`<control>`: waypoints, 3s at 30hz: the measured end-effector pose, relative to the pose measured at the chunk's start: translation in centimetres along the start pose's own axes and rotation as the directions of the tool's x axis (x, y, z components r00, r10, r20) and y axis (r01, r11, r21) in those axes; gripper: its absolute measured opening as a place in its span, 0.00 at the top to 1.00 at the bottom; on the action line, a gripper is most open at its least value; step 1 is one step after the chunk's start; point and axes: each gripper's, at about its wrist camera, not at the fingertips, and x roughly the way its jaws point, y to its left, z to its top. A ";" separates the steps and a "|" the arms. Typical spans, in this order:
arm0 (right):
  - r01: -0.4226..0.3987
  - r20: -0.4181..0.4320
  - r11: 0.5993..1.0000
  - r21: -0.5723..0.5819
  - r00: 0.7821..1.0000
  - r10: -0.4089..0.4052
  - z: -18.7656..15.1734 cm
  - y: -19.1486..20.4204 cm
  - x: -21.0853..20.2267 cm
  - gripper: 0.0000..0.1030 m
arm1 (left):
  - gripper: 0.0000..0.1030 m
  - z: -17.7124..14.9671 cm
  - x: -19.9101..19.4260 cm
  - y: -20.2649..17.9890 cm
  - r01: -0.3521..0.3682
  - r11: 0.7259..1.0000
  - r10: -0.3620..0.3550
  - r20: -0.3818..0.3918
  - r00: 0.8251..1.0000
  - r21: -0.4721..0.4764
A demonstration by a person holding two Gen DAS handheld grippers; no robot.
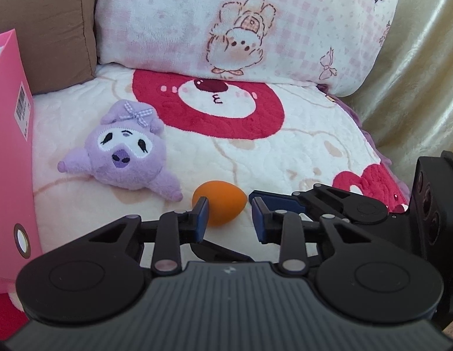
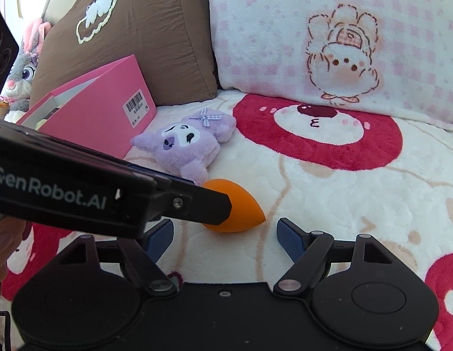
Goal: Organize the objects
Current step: 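Lower the open left gripper around the orange sponge, then close the left gripper on the orange sponge, then lift the orange sponge with the left gripper toward the pink box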
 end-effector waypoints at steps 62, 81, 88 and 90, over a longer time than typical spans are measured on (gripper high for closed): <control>-0.098 -0.126 0.980 -0.173 0.989 0.077 1.2 5.6 -4.7 0.40 | 0.62 -2.4 -6.8 1.8 0.119 0.985 -0.131 -0.088 0.987 -0.128; -0.163 -0.066 0.946 -0.280 0.986 0.151 2.5 10.7 -12.1 0.35 | 0.62 -4.2 -14.9 1.7 0.183 0.965 -0.196 -0.051 0.979 -0.190; -0.181 -0.088 0.946 -0.268 0.983 0.164 2.7 13.1 -13.4 0.33 | 0.62 -4.5 -17.5 1.2 0.141 0.977 -0.156 -0.084 0.984 -0.161; -0.189 -0.095 0.948 -0.256 0.981 0.170 2.9 13.7 -13.7 0.32 | 0.62 -4.5 -18.2 1.1 0.129 0.980 -0.144 -0.095 0.985 -0.150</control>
